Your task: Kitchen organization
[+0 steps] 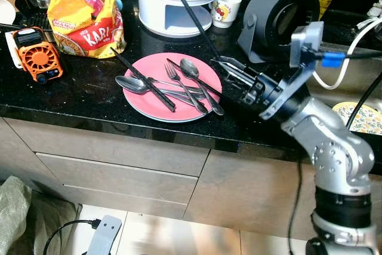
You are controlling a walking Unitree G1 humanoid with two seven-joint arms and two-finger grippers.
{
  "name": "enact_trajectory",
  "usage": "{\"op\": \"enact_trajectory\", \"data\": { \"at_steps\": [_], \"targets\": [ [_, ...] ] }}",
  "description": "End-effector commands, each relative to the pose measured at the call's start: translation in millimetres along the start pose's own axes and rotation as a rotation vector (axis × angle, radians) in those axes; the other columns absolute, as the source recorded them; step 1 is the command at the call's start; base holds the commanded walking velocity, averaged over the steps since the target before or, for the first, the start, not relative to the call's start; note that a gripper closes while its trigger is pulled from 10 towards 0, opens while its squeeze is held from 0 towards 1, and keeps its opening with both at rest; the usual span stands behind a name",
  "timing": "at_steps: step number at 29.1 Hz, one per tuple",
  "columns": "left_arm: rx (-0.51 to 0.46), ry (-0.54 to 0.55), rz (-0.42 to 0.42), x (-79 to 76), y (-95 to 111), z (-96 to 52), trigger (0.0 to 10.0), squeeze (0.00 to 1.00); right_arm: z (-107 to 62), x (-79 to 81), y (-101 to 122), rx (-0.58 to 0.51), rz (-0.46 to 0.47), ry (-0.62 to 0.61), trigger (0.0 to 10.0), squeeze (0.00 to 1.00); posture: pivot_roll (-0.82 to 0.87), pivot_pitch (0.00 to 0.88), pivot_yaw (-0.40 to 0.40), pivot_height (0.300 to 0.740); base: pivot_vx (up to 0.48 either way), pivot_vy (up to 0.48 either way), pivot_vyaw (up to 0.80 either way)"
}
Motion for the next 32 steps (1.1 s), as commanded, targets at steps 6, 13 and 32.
{"op": "enact_trajectory", "data": {
  "at_steps": [6,13,32],
  "targets": [
    [0.047,-0.053,0.008,-16.4,-13.1,0.2,10.0,0.00,-14.7,27.9,10.3,-0.090,0.029,0.165,10.0,0.00,0.02,0.080,-0.025,0.740,0.000,0.000,0.00],
    [0.054,-0.053,0.008,-16.4,-15.9,-0.4,10.0,0.00,-31.8,24.1,10.3,-0.131,0.062,0.151,10.0,0.00,0.01,0.083,-0.022,0.740,0.000,0.000,0.00],
    [0.056,-0.058,0.025,-15.5,-16.3,-0.7,10.0,0.00,-54.7,-39.8,12.1,-0.098,-0.066,-0.284,10.0,0.00,0.00,0.090,-0.009,0.740,0.000,0.000,-0.57]
  ]
}}
Point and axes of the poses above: a point about 5 cm out from each wrist's last joint towards the gripper, its own z axis pointing out of the wrist towards the gripper, its own y axis along the axis of the wrist's last joint, x = y × z, the point moved 4 cm from there along z, pointing out of the wrist towards the gripper, and after that the axes turned 10 degrees about z, right-handed, at the moved point
